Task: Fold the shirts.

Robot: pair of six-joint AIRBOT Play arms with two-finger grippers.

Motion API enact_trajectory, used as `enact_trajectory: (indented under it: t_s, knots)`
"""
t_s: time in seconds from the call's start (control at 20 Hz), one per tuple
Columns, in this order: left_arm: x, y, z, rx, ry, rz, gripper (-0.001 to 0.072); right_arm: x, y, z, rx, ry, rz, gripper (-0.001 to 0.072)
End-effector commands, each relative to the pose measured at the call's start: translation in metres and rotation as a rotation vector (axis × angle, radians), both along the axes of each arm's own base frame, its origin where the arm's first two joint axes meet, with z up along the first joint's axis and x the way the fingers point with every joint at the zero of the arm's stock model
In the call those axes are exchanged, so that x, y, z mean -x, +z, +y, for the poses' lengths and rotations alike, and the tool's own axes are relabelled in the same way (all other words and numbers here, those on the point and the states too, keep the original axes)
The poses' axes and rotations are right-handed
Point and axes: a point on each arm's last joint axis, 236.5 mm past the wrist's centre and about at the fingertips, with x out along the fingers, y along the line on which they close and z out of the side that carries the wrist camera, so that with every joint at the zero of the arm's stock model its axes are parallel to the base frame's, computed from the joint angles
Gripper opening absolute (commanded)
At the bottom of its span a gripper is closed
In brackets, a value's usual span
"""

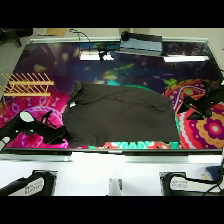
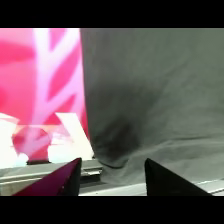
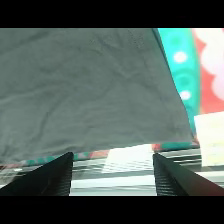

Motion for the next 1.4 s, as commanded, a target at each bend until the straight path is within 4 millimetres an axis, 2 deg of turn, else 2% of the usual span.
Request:
enact_trajectory:
  t_s: [0.0, 0.15, 0.2, 0.3, 0.35, 0.5, 0.65, 0.9, 1.1, 1.35]
  knots:
    - [-0.001, -0.008, -0.008, 0.043, 0.018, 0.017, 0.0458, 0.002, 0.0, 0.001, -0.004, 0.004, 0.008, 0.0484]
    - [0.002, -0.015, -0.011, 0.055, 0.025, 0.052, 0.0457, 0.004, -0.001, 0.0, 0.0, 0.006, 0.013, 0.0484]
    - [0.001, -0.016, -0.011, 0.059, 0.028, 0.054, 0.0425, 0.005, -0.001, -0.003, 0.012, 0.006, 0.018, 0.0484]
    - [-0.003, -0.018, -0.009, 0.048, 0.039, 0.037, 0.0112, 0.014, -0.006, -0.013, 0.05, 0.011, 0.053, 0.0487]
    - [-0.005, -0.019, -0.009, 0.045, 0.042, 0.03, 0.0041, 0.025, -0.013, -0.016, 0.056, 0.017, 0.095, 0.0489]
    - [-0.007, -0.018, -0.009, 0.046, 0.023, 0.009, 0.004, 0.064, -0.044, -0.013, 0.0, -0.014, 0.218, 0.051]
    - [-0.01, -0.014, -0.01, 0.053, 0.007, -0.023, 0.004, 0.082, -0.072, -0.006, -0.026, -0.014, 0.248, 0.051]
    - [-0.016, 0.0, -0.01, 0.05, 0.006, -0.082, 0.004, 0.075, -0.097, -0.006, -0.007, -0.037, 0.188, 0.0505]
    - [-0.022, 0.012, -0.009, 0.044, 0.006, -0.139, 0.004, 0.068, -0.103, -0.008, 0.002, -0.041, 0.157, 0.0505]
    - [-0.029, 0.021, -0.008, 0.034, -0.007, -0.207, 0.004, 0.074, -0.113, 0.002, -0.055, -0.03, 0.208, 0.0504]
